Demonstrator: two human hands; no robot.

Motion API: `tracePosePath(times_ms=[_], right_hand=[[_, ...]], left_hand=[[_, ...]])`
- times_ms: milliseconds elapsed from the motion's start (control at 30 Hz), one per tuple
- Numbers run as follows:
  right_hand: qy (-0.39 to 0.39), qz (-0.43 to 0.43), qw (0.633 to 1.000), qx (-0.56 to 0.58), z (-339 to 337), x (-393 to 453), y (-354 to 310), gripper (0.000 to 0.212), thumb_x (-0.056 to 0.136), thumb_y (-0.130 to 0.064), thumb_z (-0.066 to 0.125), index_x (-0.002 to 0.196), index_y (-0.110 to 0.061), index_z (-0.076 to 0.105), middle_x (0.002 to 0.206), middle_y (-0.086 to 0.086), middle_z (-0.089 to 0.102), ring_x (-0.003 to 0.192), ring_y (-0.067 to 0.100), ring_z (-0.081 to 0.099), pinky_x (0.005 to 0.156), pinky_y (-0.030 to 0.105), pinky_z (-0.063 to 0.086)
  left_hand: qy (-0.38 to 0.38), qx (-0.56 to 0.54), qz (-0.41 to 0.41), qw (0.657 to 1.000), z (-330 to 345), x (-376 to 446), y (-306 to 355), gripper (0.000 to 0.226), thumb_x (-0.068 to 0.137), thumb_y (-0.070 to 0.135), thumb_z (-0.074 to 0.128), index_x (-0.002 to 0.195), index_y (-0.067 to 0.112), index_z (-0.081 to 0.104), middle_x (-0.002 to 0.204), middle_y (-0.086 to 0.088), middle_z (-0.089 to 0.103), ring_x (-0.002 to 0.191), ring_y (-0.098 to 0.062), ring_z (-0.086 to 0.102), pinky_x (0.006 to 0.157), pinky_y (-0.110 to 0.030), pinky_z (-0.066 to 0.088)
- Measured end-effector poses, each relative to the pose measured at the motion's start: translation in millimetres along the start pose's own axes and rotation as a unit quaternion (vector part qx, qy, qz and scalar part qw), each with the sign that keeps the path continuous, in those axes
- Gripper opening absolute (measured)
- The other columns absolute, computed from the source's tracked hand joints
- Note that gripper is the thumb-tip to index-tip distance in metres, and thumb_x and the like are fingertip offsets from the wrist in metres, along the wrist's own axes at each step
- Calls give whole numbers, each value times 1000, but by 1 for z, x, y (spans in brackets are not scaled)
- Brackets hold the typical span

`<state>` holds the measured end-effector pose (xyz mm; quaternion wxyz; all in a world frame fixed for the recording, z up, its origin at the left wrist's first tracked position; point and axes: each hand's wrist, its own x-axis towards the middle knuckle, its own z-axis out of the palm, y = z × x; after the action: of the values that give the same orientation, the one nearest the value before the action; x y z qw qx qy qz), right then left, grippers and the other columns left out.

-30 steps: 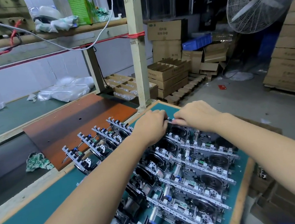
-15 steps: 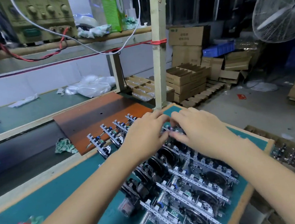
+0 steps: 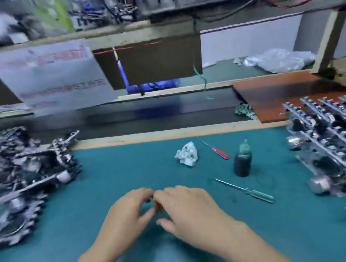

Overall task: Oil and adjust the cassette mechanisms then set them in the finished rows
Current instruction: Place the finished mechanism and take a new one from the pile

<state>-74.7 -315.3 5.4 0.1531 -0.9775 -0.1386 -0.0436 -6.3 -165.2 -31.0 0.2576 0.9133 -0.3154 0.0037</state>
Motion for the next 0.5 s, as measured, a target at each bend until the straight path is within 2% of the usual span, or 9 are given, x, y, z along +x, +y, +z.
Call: tracePosePath(times_ms=[100,200,267,367,433,500], right_hand=[[-15,-56,997,54,20,52,-36,24,94,-28,50,115,-17,51,116,4,57,111,26,52,78,36,40],[-15,-65,989,135,38,97,-67,20,93,-22,51,111,-15,55,115,6,60,109,26,54,85,37,43],[-23,-37,974,222,54,127,-90,21,94,-16,50,112,-12,59,116,8,64,109,28,55,90,36,43],[-66,32,947,312,83,166,-120,31,95,-8,44,124,-9,56,121,14,62,113,30,54,96,35,42],[-90,81,927,354,101,185,-135,40,94,-6,43,134,-8,46,130,16,55,120,31,49,99,34,39],[-71,133,896,418,114,199,-144,48,93,-8,47,140,-6,35,136,17,47,124,31,45,103,35,36]], left_hand=[[66,43,-66,995,-33,-31,-41,15,81,10,67,95,17,67,88,12,62,83,-12,55,72,-28,39],[95,126,-80,984,-65,-49,-68,21,79,14,74,99,10,68,93,-2,67,88,-26,62,75,-38,49],[146,191,-113,964,-84,-58,-89,36,70,14,83,101,5,68,99,-13,67,91,-35,64,76,-45,52],[242,254,-220,910,-107,-68,-120,52,68,22,84,109,-1,62,106,-23,61,96,-43,59,75,-51,49],[254,250,-280,891,-116,-70,-141,59,73,24,81,115,-8,57,110,-30,57,100,-48,54,80,-56,45],[234,237,-305,892,-120,-66,-158,65,77,25,78,123,-11,51,115,-34,54,105,-50,51,89,-57,42]])
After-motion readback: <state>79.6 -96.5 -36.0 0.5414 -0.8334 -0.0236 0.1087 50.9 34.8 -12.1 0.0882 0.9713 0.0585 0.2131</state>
